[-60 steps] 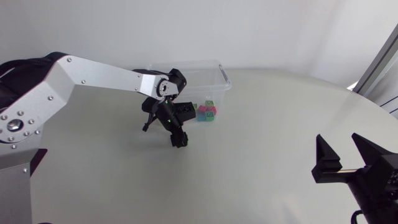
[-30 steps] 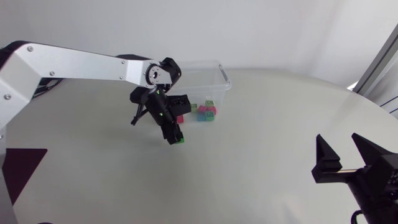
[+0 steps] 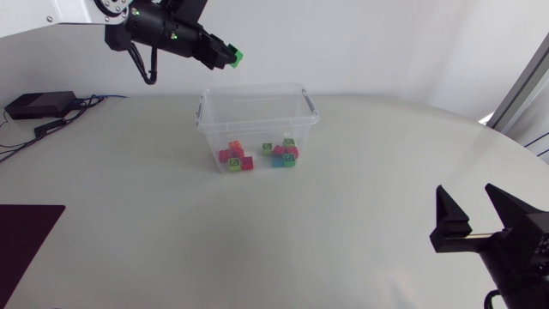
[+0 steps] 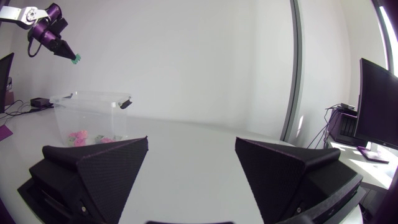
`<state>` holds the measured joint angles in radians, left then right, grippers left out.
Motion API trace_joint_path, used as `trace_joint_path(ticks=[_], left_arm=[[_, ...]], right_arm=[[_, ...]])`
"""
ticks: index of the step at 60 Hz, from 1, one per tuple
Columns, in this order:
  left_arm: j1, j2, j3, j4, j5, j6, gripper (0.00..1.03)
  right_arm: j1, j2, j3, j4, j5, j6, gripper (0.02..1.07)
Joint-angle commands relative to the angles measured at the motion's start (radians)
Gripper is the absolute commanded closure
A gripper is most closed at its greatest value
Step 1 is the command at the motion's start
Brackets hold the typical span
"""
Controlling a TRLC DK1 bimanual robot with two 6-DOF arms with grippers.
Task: Place the duplo bricks in the container
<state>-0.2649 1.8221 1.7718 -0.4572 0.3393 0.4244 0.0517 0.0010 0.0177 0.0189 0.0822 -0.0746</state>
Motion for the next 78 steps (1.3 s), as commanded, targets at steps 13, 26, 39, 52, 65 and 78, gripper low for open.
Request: trace_joint_path(ticks=[13,26,39,52,65,78], left_arm=[[-0.060,0.238,0.025,0.100,-0.203,-0.055,0.23],[-0.050,0.101,0.005,0.094,-0.203,-0.067,0.04],[-0.023,-0.130,-0.117,0.083,-0.203,-0.110,0.04],[0.044,-0.400,-0.379,0.134,-0.246,-0.108,0.04],[0.136,-0.667,-0.677,0.224,-0.249,-0.099,0.04],[0.231,-0.997,-1.014,0.356,-0.249,-0.098,0.04]], right_arm=[[0.010,0.007,-0.021,-0.008,-0.001,0.016,0.06],[0.010,0.007,-0.021,-0.010,-0.001,0.016,0.06],[0.010,0.007,-0.021,-0.008,-0.001,0.016,0.06],[0.011,0.005,-0.021,-0.008,-0.001,0.016,0.06],[0.010,-0.001,-0.021,-0.007,-0.001,0.016,0.06],[0.010,-0.004,-0.021,-0.005,-0.001,0.015,0.06]])
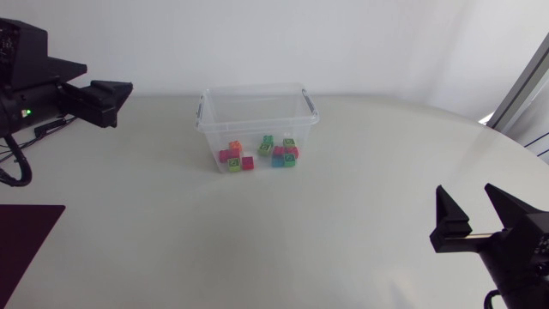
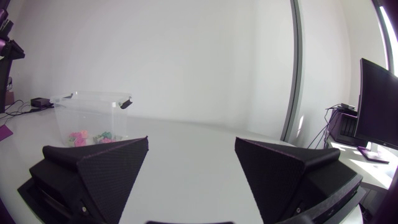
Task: Place the duplo bricks in the container
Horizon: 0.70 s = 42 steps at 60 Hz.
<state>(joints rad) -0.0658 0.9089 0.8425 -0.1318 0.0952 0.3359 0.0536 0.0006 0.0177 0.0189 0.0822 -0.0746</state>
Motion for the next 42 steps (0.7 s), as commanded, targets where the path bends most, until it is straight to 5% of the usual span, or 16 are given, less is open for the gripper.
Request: trace_joint_path(ticks=[1,16,42], left_arm=[[0.038,-0.105,-0.106,0.037,-0.005,-0.009,0.04],[0.087,-0.409,-0.391,0.130,-0.005,0.009,0.04],[0.078,-0.645,-0.604,0.132,-0.047,-0.152,0.04]], right_arm=[[0.009,-0.004,-0.021,-0.005,-0.001,0.015,0.06],[0.009,-0.004,-0.021,-0.005,-0.001,0.015,0.06],[-0.020,-0.002,-0.019,-0.012,-0.039,0.043,0.06]])
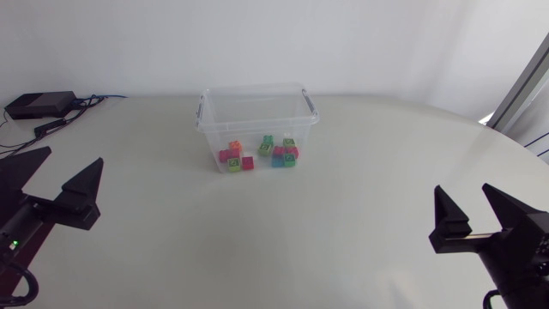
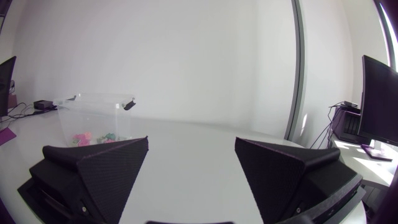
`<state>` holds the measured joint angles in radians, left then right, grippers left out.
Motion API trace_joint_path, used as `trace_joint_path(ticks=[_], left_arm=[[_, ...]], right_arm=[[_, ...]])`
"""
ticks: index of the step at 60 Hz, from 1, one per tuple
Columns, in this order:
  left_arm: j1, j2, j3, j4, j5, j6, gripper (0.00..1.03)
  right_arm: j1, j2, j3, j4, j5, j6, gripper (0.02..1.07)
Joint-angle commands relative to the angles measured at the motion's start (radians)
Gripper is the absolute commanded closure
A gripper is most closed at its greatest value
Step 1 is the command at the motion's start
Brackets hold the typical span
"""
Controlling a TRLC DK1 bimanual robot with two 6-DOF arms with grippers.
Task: Place the duplo bricks in the container
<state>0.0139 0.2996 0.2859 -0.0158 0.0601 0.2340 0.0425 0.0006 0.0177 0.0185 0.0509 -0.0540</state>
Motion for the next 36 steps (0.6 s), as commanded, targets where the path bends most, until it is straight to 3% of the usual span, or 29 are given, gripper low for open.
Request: trace_joint_path(ticks=[1,27,36], left_arm=[[-0.002,-0.048,-0.058,0.016,-0.014,-0.058,0.04],[-0.014,-0.294,-0.281,0.016,-0.059,-0.230,0.04],[-0.014,-0.300,-0.286,0.016,-0.060,-0.234,0.04]], right_arm=[[-0.010,-0.002,-0.019,-0.011,-0.010,0.024,0.06],[-0.042,-0.001,-0.018,-0.018,-0.050,0.053,0.06],[-0.043,-0.001,-0.018,-0.019,-0.051,0.054,0.06]])
